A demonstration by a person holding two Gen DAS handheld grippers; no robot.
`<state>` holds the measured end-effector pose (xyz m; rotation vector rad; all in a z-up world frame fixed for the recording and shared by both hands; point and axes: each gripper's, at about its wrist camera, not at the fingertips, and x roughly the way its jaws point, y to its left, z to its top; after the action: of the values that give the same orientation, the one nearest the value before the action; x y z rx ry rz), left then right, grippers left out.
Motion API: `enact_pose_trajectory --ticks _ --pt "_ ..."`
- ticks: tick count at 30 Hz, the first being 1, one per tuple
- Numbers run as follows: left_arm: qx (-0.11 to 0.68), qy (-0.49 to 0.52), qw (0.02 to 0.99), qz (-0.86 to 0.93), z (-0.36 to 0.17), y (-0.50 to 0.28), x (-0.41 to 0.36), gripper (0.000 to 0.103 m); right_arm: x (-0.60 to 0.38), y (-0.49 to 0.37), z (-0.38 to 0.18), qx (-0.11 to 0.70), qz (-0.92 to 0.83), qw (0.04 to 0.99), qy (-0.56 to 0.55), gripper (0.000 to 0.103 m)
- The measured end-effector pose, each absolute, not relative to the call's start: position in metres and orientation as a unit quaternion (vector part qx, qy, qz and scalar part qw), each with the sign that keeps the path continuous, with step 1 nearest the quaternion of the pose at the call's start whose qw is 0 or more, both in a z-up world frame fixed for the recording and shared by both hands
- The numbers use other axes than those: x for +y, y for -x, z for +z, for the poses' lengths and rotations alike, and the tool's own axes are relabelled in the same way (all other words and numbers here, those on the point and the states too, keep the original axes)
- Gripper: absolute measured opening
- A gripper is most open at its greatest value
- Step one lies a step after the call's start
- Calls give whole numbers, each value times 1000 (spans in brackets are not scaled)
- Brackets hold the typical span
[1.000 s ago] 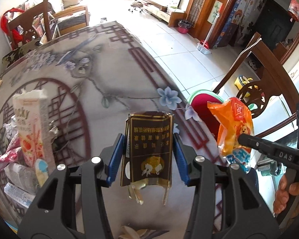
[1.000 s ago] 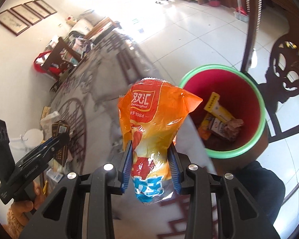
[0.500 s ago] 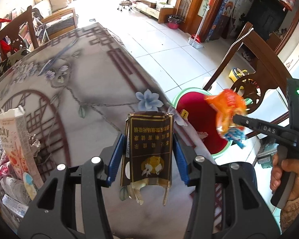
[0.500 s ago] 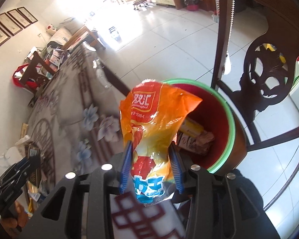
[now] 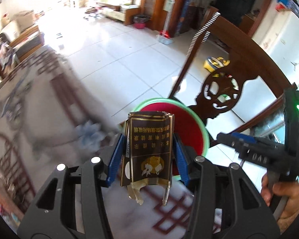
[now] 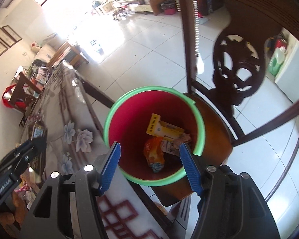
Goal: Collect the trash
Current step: 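Carry both items to the bucket and open both tools to drop them, then move both open tools back from the bucket to the cluttered table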
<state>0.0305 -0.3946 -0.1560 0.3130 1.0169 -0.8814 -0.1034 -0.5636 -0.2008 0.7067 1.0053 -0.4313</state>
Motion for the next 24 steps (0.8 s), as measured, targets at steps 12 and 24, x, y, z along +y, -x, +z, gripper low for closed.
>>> enact_pose_trajectory --ticks 12,24 --pt "452 -153 756 -449 -164 -12 -442 77 -580 141 -194 459 -242 788 -331 60" --pt "431 -110 788 -426 -122 -7 -373 82 -533 134 -168 448 -211 814 -303 60"
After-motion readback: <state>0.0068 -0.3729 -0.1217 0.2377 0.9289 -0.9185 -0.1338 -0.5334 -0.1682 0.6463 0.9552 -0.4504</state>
